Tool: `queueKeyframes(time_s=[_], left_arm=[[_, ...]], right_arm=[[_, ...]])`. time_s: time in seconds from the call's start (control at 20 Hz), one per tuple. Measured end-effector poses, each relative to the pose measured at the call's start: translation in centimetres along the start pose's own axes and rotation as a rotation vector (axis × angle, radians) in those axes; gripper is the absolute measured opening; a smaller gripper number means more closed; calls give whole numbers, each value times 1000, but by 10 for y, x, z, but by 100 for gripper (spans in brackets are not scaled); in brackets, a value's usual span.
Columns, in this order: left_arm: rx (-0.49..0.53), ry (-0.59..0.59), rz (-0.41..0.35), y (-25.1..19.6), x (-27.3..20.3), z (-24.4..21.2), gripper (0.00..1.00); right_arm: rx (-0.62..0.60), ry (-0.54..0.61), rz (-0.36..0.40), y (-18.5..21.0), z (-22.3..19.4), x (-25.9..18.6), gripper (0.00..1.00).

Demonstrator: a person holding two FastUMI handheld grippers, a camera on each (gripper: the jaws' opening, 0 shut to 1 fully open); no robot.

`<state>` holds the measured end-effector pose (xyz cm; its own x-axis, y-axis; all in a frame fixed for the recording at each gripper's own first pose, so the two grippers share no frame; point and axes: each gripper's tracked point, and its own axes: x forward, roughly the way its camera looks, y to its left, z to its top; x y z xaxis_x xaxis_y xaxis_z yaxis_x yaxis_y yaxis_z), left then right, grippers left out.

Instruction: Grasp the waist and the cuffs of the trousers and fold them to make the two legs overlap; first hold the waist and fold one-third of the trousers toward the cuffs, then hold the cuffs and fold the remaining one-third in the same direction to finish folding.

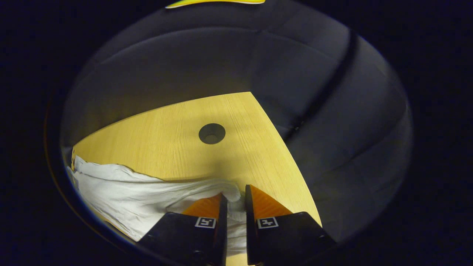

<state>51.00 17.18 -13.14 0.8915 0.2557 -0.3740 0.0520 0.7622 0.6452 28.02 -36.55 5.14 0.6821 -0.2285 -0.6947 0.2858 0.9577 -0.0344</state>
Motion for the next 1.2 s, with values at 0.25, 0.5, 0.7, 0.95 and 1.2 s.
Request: queueKeyframes(time_s=[0.25, 0.5, 0.7, 0.95, 1.2], left_arm=[[-202, -60, -27, -19, -22, 15, 87], [-411, -140, -65, -27, -80, 41, 97], [-499, -190, -78, -9, -133, 64, 96], [-578, -341, -68, 0, -231, 95, 96], [-682, -288, -127, -29, -272, 92, 96]], right_arm=[[55, -38, -97, -37, -5, -16, 93], [293, -168, -94, -70, -6, -46, 100], [382, -179, -89, -72, -22, -45, 99], [439, -152, -75, -64, -51, -33, 99], [438, -127, -98, -60, -74, -19, 100]])
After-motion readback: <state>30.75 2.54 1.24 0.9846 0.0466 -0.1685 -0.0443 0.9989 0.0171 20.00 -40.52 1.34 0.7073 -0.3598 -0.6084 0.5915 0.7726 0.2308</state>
